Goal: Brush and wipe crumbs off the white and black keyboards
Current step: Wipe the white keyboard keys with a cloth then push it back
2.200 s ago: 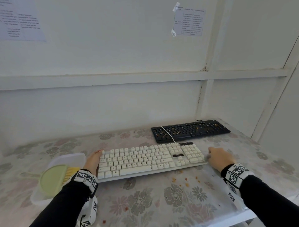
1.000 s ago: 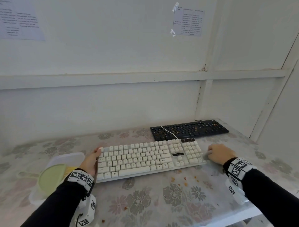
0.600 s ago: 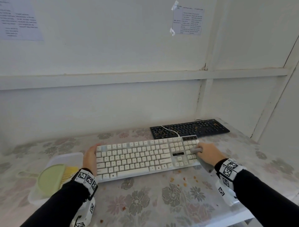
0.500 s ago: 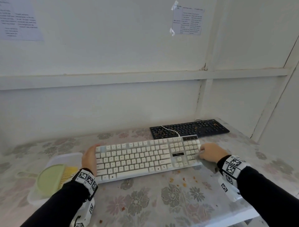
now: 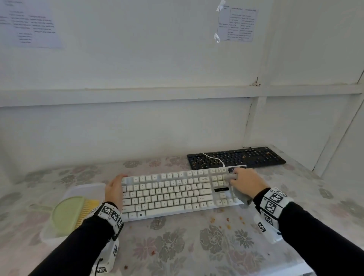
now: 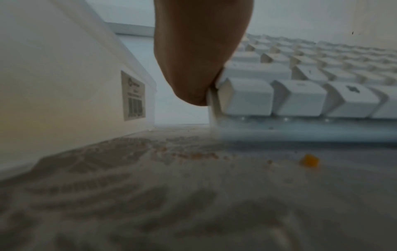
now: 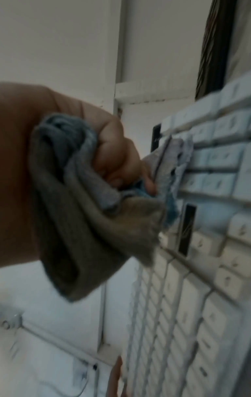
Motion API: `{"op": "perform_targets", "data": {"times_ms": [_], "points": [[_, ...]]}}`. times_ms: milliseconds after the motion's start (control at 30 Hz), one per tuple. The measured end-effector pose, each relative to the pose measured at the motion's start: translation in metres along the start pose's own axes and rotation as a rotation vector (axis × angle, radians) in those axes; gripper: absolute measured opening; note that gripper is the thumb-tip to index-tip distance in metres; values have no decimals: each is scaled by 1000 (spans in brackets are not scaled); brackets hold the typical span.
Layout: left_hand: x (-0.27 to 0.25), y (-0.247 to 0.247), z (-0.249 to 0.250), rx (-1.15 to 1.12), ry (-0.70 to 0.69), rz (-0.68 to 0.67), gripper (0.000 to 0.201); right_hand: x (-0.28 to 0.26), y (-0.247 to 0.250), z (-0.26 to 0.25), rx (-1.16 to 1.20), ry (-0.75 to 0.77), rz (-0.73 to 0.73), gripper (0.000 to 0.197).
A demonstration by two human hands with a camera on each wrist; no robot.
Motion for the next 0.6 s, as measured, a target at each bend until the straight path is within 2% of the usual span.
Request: {"op": "perform_targets", "data": {"times_ms": [67, 167, 333, 600], "points": [[2, 0, 0, 21, 9, -20, 20, -1, 4, -20, 97, 43, 41, 20], [6, 1, -1, 42, 16, -26, 19, -8, 5, -73, 259, 206, 90, 31], [9, 2, -3, 74, 6, -28, 19, -16, -25, -139, 180, 377, 78, 27], [9, 2, -2, 56, 19, -24, 18, -55, -46, -152, 12, 462, -191, 16]]}}
Point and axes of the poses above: each hand's wrist, its own x-axis towards the middle knuckle, its own y-axis out of the back of the hand, z = x × y, the point moved 1 cm from there along x, towards the middle knuckle, and after that the axes turned 1 degree about -x, right-handed, at the moved point
